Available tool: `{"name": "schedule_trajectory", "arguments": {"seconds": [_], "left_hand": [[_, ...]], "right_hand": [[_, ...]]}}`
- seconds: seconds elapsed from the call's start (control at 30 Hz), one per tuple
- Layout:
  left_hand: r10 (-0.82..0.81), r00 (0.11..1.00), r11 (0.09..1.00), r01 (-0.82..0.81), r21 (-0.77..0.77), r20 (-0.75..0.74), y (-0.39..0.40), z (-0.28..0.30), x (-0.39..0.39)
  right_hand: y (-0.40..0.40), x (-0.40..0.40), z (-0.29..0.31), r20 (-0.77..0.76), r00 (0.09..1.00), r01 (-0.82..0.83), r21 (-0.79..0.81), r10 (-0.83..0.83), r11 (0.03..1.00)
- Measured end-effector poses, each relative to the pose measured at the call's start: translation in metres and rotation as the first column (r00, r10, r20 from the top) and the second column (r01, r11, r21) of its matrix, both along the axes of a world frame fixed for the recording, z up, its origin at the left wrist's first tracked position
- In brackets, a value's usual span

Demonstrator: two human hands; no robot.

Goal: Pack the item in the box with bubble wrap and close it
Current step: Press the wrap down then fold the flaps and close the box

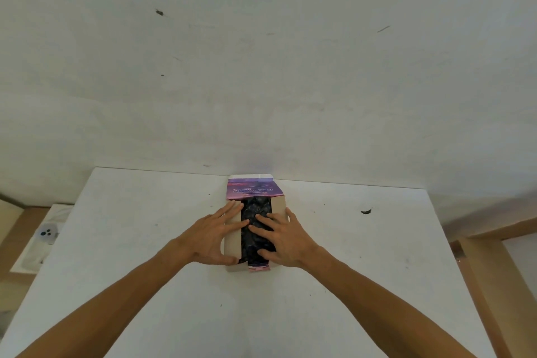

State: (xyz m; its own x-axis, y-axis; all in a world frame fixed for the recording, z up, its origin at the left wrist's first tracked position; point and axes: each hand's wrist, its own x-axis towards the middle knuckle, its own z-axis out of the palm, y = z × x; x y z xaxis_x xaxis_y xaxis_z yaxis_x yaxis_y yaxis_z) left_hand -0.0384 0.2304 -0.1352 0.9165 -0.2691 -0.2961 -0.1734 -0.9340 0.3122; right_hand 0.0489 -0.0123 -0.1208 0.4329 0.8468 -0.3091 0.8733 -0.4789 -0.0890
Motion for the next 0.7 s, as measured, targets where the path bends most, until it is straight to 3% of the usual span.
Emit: {"name": "schedule_trajectory", "arguments": {"seconds": [0.13, 0.33, 0.47, 0.5, 0.6, 0.63, 0.7], "left_hand": [[-0.045, 0.999, 0.997, 0.046, 0.067, -0.021, -0.004, 0.007, 0.010], [-0.042, 0.997, 0.996, 0.036, 0.085, 0.068, -0.024, -0.001, 0.004], [0.022, 0.995, 0.997, -0.029, 0.070, 0.101, -0.039, -0.012, 0.000], [0.049, 0.993, 0.996, -0.057, 0.072, 0.109, -0.041, -0.014, 0.001], [0.106, 0.985, 0.992, -0.114, 0.048, 0.135, -0.045, -0.021, 0.002], [0.119, 0.983, 0.992, -0.125, 0.033, 0.143, -0.047, -0.023, 0.003], [0.148, 0.980, 0.989, -0.149, -0.001, 0.136, -0.048, -0.025, 0.006]], "right_hand": [[0.003, 0.003, 0.000, 0.001, 1.000, -0.001, 0.004, 0.001, 1.000], [-0.012, -0.011, -0.017, 0.020, 1.000, 0.003, 0.066, -0.005, 0.998], [-0.014, -0.013, -0.019, -0.115, 0.991, 0.098, 0.245, -0.072, 0.965], [-0.013, -0.015, -0.019, -0.213, 0.967, 0.205, 0.329, -0.139, 0.922], [-0.008, -0.013, -0.016, -0.426, 0.841, 0.529, 0.517, -0.334, 0.673], [-0.003, -0.009, -0.012, -0.488, 0.775, 0.625, 0.502, -0.401, 0.598], [0.014, 0.005, 0.002, -0.680, 0.538, 0.831, 0.326, -0.498, 0.451]]}}
